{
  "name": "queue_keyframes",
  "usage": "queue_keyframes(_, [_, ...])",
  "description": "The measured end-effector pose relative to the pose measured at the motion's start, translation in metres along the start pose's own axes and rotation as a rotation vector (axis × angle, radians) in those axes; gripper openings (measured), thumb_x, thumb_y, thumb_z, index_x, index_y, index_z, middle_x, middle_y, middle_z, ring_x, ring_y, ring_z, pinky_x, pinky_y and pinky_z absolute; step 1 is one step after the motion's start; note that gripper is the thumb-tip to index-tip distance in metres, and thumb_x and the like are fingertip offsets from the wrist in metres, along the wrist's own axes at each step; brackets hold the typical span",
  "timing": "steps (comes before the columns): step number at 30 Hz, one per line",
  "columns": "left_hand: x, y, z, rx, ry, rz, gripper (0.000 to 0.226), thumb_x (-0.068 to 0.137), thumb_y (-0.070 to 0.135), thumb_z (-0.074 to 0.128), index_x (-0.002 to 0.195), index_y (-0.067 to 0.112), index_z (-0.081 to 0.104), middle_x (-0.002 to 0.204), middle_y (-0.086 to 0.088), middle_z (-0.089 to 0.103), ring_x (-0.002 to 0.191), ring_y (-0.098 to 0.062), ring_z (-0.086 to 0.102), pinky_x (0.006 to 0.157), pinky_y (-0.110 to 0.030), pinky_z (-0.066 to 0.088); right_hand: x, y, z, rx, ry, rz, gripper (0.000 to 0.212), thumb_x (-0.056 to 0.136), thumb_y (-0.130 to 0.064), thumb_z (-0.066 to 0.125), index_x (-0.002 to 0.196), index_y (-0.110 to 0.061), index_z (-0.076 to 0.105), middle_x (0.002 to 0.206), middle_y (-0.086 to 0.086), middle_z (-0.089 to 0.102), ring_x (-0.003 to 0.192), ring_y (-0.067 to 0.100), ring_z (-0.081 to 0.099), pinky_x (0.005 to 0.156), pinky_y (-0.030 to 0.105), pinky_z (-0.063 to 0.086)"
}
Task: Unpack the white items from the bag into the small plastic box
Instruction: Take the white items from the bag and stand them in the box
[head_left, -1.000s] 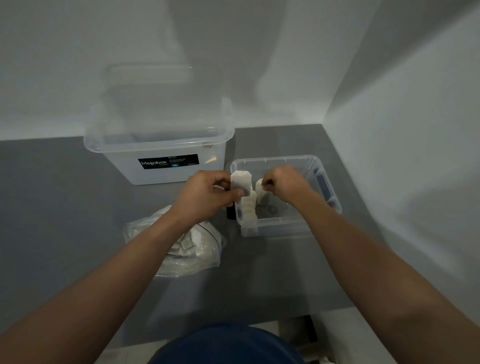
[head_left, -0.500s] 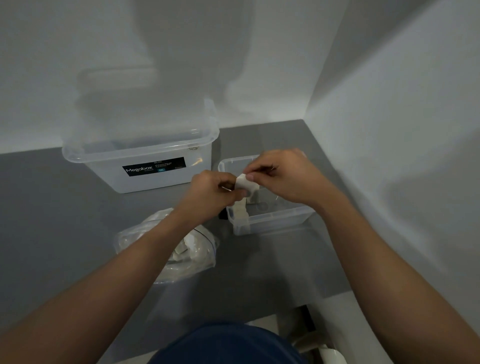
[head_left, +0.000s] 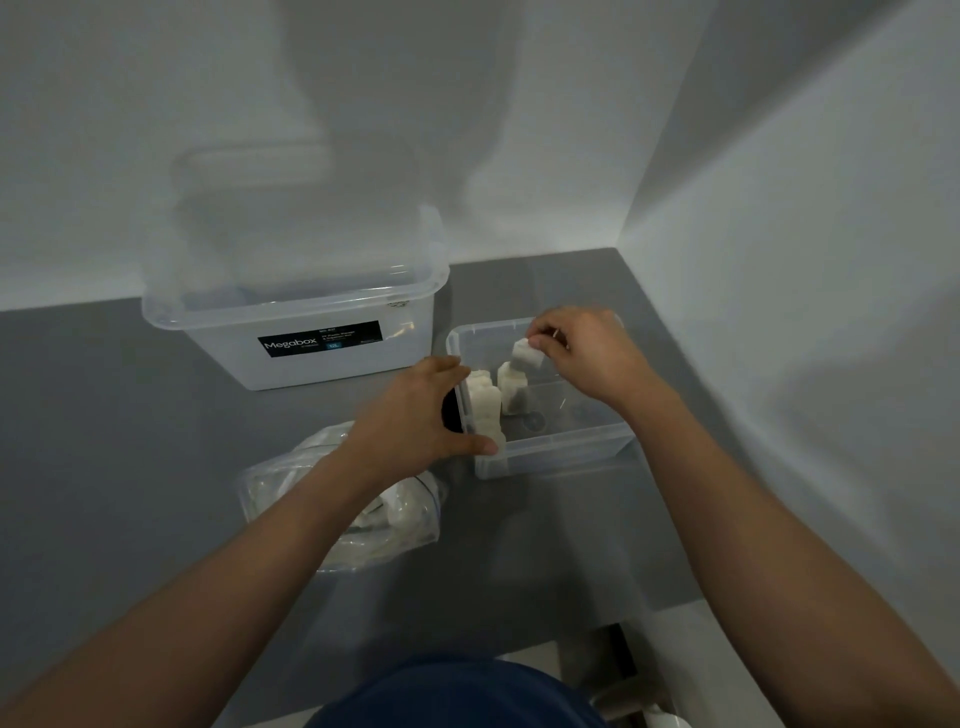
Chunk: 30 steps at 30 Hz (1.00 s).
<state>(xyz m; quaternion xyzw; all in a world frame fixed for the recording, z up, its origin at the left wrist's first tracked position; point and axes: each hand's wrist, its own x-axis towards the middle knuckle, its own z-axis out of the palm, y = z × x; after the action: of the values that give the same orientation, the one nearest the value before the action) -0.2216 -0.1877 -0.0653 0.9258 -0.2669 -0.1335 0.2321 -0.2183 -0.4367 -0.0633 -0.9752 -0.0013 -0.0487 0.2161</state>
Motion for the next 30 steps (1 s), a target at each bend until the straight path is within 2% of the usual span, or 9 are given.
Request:
queue_keyframes(4, [0.0, -0.003, 0.003, 0.014, -0.023, -0.008, 0.097, 0.066, 0.072, 0.072, 0.147, 0.026, 0.043, 0.155, 0.007, 0.038, 0.139, -0.015, 0.038, 0.114, -0.04, 0.035, 0.001, 0.01, 0.024, -0.053, -0.242, 0.012, 0.017, 0.099, -0.024, 0.062, 0.11, -0.021, 0.075, 0.107, -0.003, 0.073, 0.088, 0.01, 0.061, 0.079, 0.025, 0.049])
queue_keyframes(6, [0.0, -0.003, 0.003, 0.023, -0.029, -0.014, 0.096, 0.067, 0.072, 0.071, 0.147, 0.028, 0.042, 0.156, 0.008, 0.036, 0.14, -0.015, 0.036, 0.114, -0.042, 0.035, 0.004, 0.014, 0.034, -0.076, -0.299, 0.012, 0.016, 0.098, -0.023, 0.063, 0.109, -0.021, 0.075, 0.108, -0.003, 0.074, 0.091, 0.013, 0.063, 0.084, 0.027, 0.052])
queue_keyframes(9, [-0.001, -0.002, 0.002, 0.034, -0.032, -0.013, 0.094, 0.069, 0.071, 0.07, 0.147, 0.028, 0.041, 0.157, 0.008, 0.035, 0.141, -0.015, 0.035, 0.114, -0.041, 0.035, 0.01, 0.015, 0.041, -0.09, -0.336, 0.03, 0.013, 0.097, -0.023, 0.065, 0.103, -0.023, 0.077, 0.103, -0.002, 0.074, 0.089, 0.017, 0.066, 0.089, 0.036, 0.057])
queue_keyframes(18, [0.001, 0.001, -0.001, 0.123, -0.041, -0.009, 0.093, 0.071, 0.074, 0.066, 0.148, 0.029, 0.04, 0.157, 0.009, 0.034, 0.141, -0.017, 0.036, 0.112, -0.041, 0.034, 0.018, 0.015, 0.051, -0.181, -0.344, 0.042, 0.015, 0.097, -0.03, 0.065, 0.107, -0.026, 0.076, 0.104, 0.0, 0.075, 0.089, 0.02, 0.067, 0.087, 0.039, 0.058])
queue_keyframes(21, [0.001, 0.0, -0.002, 0.139, -0.035, -0.003, 0.094, 0.07, 0.077, 0.065, 0.147, 0.029, 0.041, 0.156, 0.008, 0.036, 0.14, -0.018, 0.039, 0.111, -0.042, 0.037, 0.014, 0.011, 0.041, -0.194, -0.276, 0.058, 0.02, 0.098, -0.033, 0.064, 0.111, -0.025, 0.076, 0.108, -0.002, 0.075, 0.094, 0.02, 0.067, 0.087, 0.037, 0.057])
queue_keyframes(25, [0.0, -0.001, -0.003, 0.114, -0.043, 0.032, 0.089, 0.073, 0.076, 0.063, 0.145, 0.027, 0.045, 0.154, 0.007, 0.04, 0.137, -0.019, 0.043, 0.11, -0.042, 0.04, -0.002, -0.002, 0.019, -0.099, -0.075, 0.11, 0.017, 0.094, -0.034, 0.067, 0.105, -0.027, 0.078, 0.104, -0.005, 0.076, 0.091, 0.016, 0.069, 0.082, 0.037, 0.058])
queue_keyframes(26, [-0.002, -0.002, -0.005, 0.09, -0.018, 0.05, 0.084, 0.075, 0.075, 0.061, 0.143, 0.028, 0.047, 0.152, 0.006, 0.044, 0.134, -0.018, 0.045, 0.108, -0.04, 0.041, -0.009, -0.008, 0.014, -0.047, -0.023, 0.119, 0.017, 0.093, -0.034, 0.068, 0.104, -0.026, 0.078, 0.103, -0.007, 0.076, 0.089, 0.012, 0.069, 0.081, 0.034, 0.058])
queue_keyframes(28, [-0.01, -0.004, -0.011, 0.025, 0.088, 0.094, 0.068, 0.082, 0.069, 0.06, 0.137, 0.029, 0.053, 0.144, 0.007, 0.051, 0.128, -0.015, 0.049, 0.102, -0.031, 0.041, -0.027, -0.027, 0.005, 0.105, 0.089, 0.14, 0.017, 0.091, -0.036, 0.071, 0.102, -0.025, 0.078, 0.098, -0.012, 0.075, 0.081, 0.001, 0.066, 0.077, 0.02, 0.054])
queue_keyframes(30, [-0.023, -0.013, -0.021, -0.032, 0.204, 0.128, 0.052, 0.088, 0.06, 0.059, 0.131, 0.03, 0.057, 0.135, 0.009, 0.056, 0.121, -0.012, 0.05, 0.095, -0.024, 0.037, -0.05, -0.057, 0.001, 0.281, 0.223, 0.129, 0.015, 0.09, -0.035, 0.074, 0.101, -0.025, 0.078, 0.093, -0.017, 0.073, 0.08, -0.002, 0.065, 0.073, 0.011, 0.05])
